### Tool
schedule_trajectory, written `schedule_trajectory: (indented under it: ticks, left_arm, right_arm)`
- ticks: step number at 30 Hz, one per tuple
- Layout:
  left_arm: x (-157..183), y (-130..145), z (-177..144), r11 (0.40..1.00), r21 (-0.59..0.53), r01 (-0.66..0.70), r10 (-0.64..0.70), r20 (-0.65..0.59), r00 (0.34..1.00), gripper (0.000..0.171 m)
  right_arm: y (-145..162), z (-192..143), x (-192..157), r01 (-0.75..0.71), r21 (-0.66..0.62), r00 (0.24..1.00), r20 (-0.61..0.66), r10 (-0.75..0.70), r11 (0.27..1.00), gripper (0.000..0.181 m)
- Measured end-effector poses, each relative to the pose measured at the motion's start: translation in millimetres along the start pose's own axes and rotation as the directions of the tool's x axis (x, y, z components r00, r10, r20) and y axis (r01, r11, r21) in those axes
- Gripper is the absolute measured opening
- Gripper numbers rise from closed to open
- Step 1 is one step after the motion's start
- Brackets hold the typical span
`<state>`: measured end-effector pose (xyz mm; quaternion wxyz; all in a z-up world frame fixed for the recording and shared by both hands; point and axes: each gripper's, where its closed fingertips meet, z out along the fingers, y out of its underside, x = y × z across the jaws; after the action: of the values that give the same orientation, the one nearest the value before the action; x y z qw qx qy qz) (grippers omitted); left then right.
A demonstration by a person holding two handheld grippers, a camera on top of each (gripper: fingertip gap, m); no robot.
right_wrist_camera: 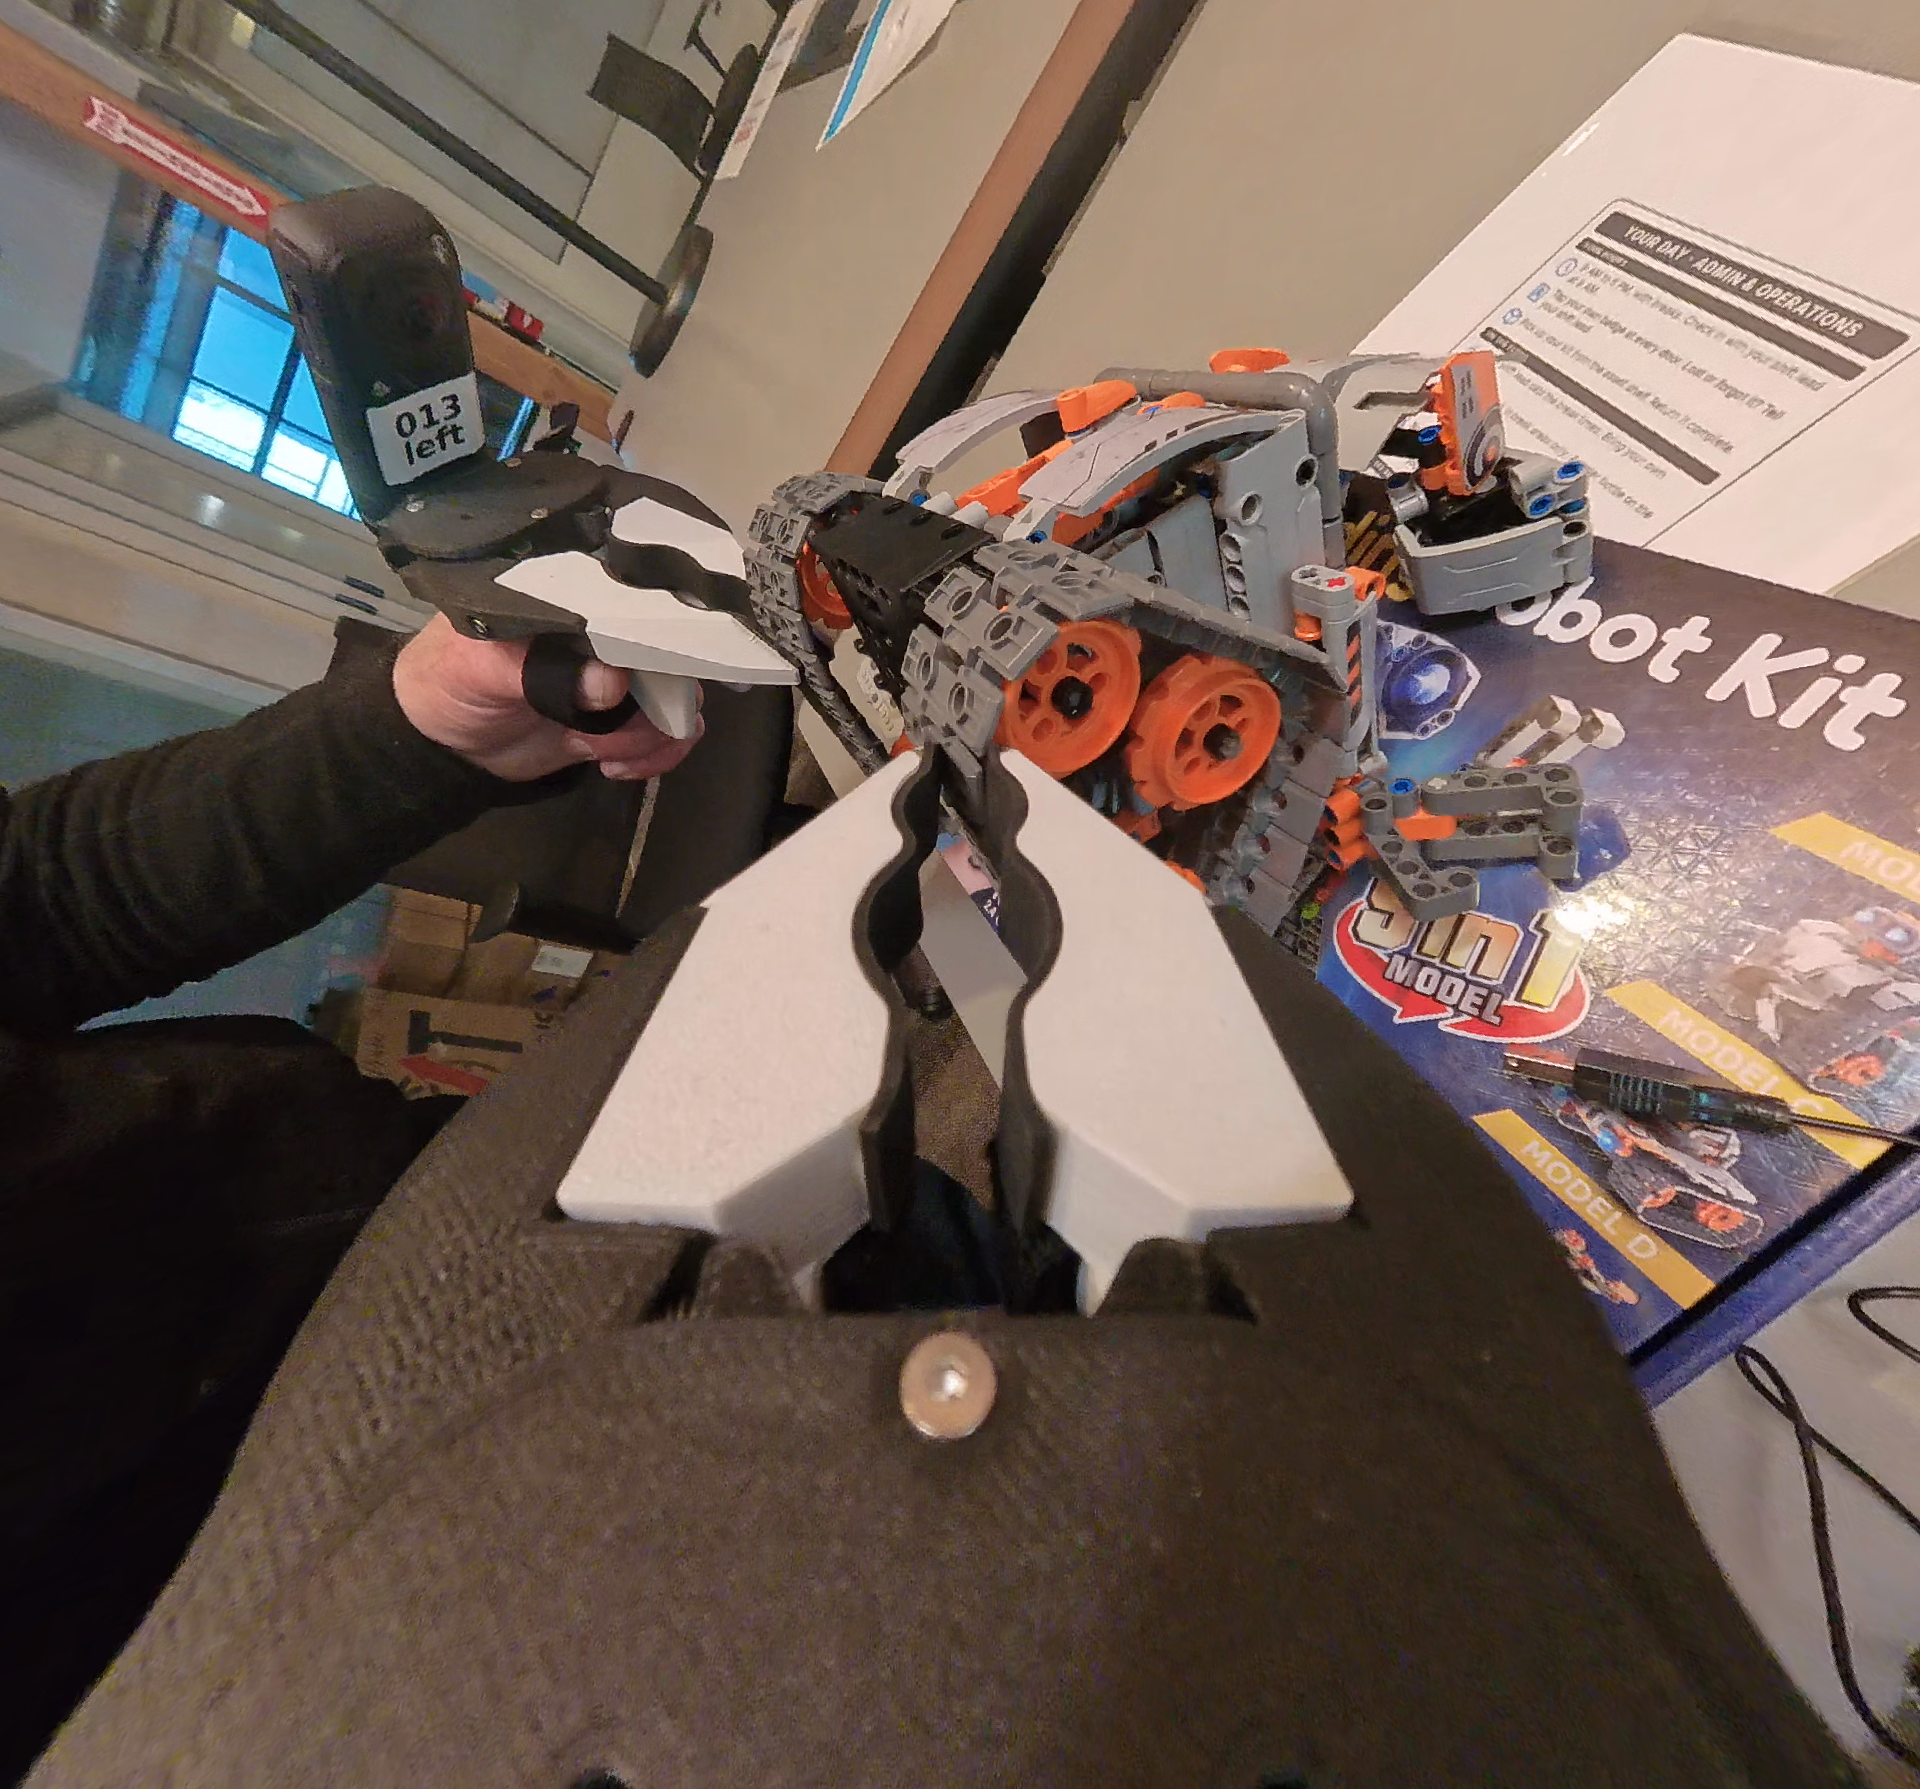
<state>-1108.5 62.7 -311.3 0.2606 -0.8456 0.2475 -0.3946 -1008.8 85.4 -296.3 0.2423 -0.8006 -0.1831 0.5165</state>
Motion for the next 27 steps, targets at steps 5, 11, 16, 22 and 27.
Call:
schedule_trajectory:
  ticks: [5, 11, 16, 22, 27]
  left_arm:
    - [-1.8, -6.4, -0.6, 1.000, 0.002, 0.001, -0.001, -0.003, 1.000, 0.008]
    - [-2.6, -14.6, -2.2, 1.000, 0.009, 0.016, -0.016, -0.015, 1.000, 0.008]
    - [-3.4, -20.6, -3.2, 0.999, 0.013, 0.038, -0.038, -0.029, 0.999, 0.008]
    - [-5.7, -31.3, -6.2, 0.996, 0.021, 0.088, -0.087, -0.054, 0.995, 0.007]
    - [-6.0, -36.8, -7.5, 0.991, 0.012, 0.133, -0.132, -0.084, 0.988, 0.007]
  right_arm:
    - [-5.0, 0.5, 1.3, -0.024, 0.004, 1.000, 0.012, 0.024, 1.000, 0.005]
    - [-12.9, 0.5, 1.4, -0.038, 0.008, 0.999, 0.022, 0.038, 0.999, 0.005]
    - [-19.7, 1.6, 3.5, -0.068, 0.013, 0.997, 0.032, 0.067, 0.998, 0.005]
    - [-28.7, 3.4, 5.3, -0.122, 0.012, 0.991, 0.047, 0.122, 0.992, 0.004]
    - [-33.4, 4.0, 7.0, -0.150, 0.008, 0.988, 0.048, 0.149, 0.989, 0.005]
